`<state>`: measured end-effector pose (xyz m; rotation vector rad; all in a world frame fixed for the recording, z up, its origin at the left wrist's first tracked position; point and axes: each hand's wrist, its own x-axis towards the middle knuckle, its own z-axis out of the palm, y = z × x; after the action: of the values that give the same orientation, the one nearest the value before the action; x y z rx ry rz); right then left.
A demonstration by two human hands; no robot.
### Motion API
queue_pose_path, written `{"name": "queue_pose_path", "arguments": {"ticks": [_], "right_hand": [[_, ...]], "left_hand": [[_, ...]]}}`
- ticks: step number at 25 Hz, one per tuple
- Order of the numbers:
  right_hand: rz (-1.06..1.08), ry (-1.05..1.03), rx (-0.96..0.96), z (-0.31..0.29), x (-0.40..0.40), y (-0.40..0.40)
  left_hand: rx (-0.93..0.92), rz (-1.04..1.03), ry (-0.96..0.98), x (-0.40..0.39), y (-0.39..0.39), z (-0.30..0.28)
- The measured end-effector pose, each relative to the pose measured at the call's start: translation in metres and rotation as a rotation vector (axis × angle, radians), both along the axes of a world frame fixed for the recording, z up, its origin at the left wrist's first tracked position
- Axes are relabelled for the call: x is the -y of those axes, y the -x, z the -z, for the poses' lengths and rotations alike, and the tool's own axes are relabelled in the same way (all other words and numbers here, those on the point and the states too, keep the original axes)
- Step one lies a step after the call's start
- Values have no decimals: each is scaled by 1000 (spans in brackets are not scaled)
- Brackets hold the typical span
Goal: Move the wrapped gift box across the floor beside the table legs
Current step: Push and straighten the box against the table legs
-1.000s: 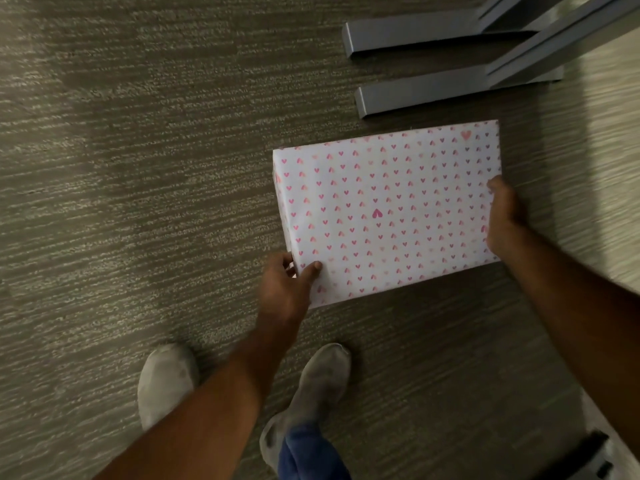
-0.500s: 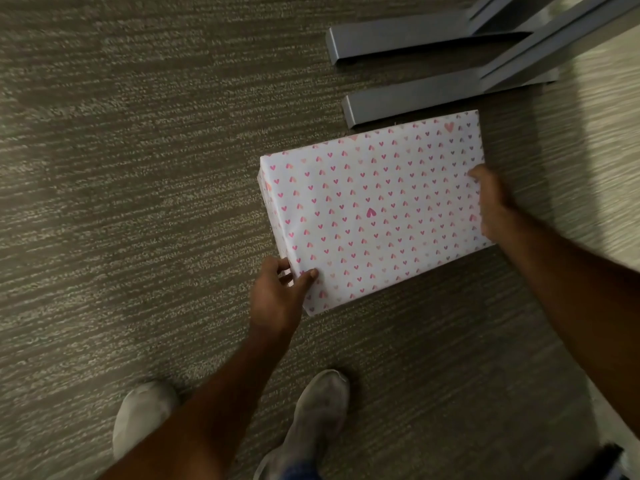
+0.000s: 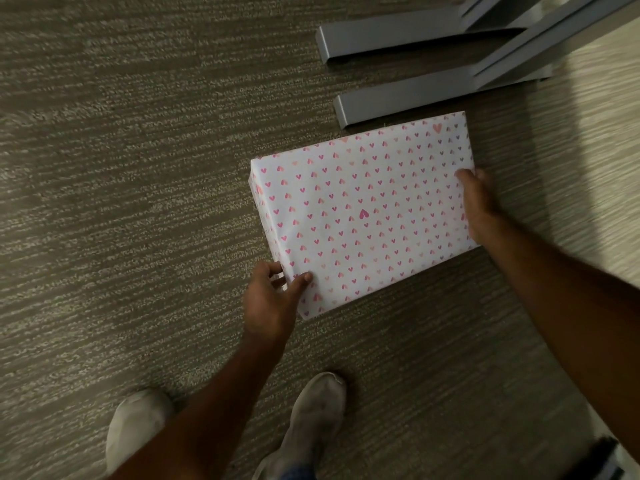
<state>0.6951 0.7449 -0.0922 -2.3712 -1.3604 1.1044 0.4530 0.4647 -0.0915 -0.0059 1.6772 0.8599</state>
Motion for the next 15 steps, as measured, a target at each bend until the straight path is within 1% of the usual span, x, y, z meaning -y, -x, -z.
{"name": "queue_pose_path", "arguments": {"ticks": [4,7,9,11,13,15], "right_hand": [[80,-107,88,-2,22,4],[178,-171,190,-4,47,10],[255,-185,194,-5,68,14],[341,-242,111,-9,93,19],[444,-305,-27,-13,119,26],[552,-291,-164,-14,146,31]], "left_hand": [[5,21,-11,-1,7,-3],[-54,46,-32,-9,20,-4],[-97,65,-46,-16,31,-4],[-127,86,-61,-25,41,-5],[-143,112,-83,-35,50,-5],[-142,112,-103,-46,56,-5]]}}
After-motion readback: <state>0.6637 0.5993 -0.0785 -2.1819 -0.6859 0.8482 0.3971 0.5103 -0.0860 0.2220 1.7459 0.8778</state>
